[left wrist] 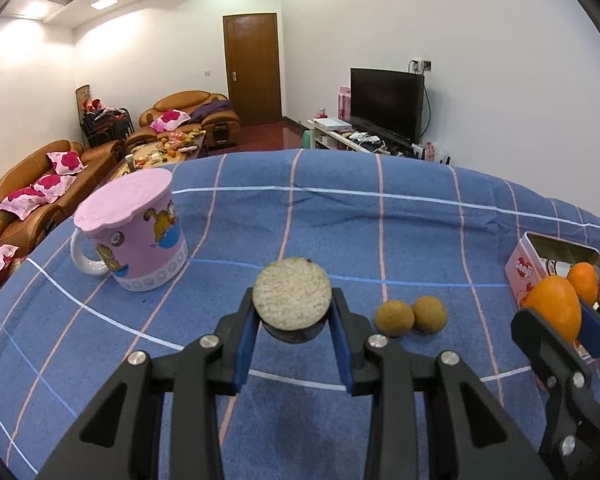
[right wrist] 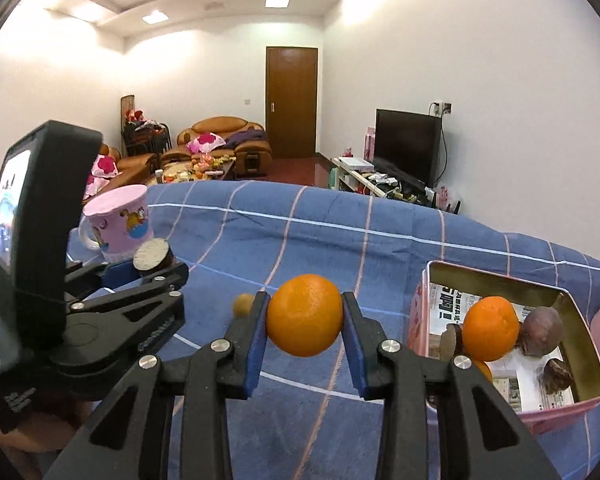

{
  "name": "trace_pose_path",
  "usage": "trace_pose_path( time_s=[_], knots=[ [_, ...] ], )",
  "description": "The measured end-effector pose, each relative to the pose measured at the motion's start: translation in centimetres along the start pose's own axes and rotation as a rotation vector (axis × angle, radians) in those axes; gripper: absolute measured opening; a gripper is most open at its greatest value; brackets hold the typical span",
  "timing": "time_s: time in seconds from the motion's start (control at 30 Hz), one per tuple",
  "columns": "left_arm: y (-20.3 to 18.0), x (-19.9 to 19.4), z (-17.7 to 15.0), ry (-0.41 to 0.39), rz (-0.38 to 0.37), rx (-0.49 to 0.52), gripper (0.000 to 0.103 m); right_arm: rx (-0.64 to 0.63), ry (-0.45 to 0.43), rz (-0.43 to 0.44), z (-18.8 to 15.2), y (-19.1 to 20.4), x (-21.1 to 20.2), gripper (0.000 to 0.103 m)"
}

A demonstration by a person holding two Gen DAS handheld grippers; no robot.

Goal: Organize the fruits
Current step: 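Carry the wrapped roll and orange over the tin box with both tools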

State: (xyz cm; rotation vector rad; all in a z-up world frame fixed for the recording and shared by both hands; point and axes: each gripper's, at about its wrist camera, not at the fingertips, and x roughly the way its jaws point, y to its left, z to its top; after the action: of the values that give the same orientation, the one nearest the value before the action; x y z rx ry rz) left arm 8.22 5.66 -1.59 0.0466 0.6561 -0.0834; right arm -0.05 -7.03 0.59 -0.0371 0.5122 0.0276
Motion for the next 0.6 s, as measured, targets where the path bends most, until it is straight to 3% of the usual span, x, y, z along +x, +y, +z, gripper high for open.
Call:
trace_pose_path(
  time_s=[0.6],
  knots=[
    [0.7,-1.9,-0.9,-0.061,-0.011,-0.040,0.036,0.013,-0.016,0.014,-0.1,-0.3,-0.1,0.037]
  ],
)
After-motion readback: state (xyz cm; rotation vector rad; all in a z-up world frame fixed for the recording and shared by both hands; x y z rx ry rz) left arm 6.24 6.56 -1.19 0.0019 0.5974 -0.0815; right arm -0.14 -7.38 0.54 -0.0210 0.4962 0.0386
